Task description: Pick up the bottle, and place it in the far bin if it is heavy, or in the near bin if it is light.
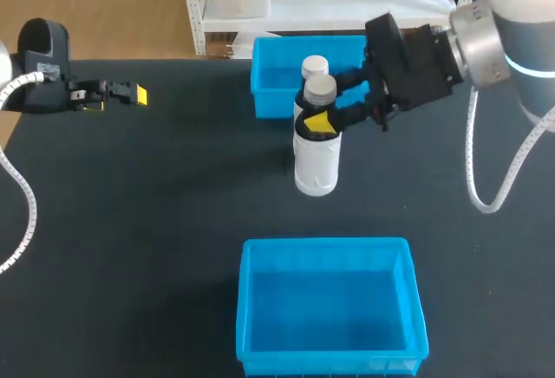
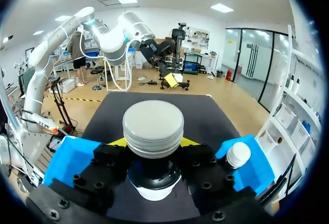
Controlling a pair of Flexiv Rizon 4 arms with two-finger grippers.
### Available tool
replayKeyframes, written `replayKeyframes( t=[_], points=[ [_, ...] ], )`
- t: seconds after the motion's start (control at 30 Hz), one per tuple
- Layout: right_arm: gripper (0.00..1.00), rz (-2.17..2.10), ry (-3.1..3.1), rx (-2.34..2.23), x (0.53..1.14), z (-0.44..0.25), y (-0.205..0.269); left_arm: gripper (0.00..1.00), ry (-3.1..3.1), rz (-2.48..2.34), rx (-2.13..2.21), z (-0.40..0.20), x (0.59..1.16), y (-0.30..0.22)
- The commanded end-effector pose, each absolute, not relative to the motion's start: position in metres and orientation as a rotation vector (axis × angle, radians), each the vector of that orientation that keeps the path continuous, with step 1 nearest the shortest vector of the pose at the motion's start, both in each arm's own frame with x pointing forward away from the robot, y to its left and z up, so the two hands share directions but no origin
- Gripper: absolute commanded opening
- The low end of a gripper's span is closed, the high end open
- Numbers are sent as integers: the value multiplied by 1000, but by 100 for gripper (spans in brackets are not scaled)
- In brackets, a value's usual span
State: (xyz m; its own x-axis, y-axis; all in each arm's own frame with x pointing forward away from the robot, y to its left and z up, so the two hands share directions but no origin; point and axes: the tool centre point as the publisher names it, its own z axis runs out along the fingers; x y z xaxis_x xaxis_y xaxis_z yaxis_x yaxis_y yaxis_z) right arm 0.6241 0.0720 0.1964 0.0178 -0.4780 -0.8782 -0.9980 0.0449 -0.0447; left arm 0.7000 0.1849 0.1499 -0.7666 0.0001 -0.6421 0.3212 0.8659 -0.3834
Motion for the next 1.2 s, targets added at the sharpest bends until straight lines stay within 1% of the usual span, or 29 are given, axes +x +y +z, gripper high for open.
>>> replayKeyframes(
  t=[0.03,0.83,1.0,1.2],
  points=[
    [0,859,1563,-1537,624,212,68,100,2374,-636,231,150,700,185],
    [0,808,1594,-1532,623,243,59,100,2374,-636,231,150,700,185],
    [0,790,1618,-1509,626,244,41,100,2374,-636,231,150,700,185],
    [0,753,1665,-1467,636,247,3,100,2374,-636,231,150,700,185]
  ],
)
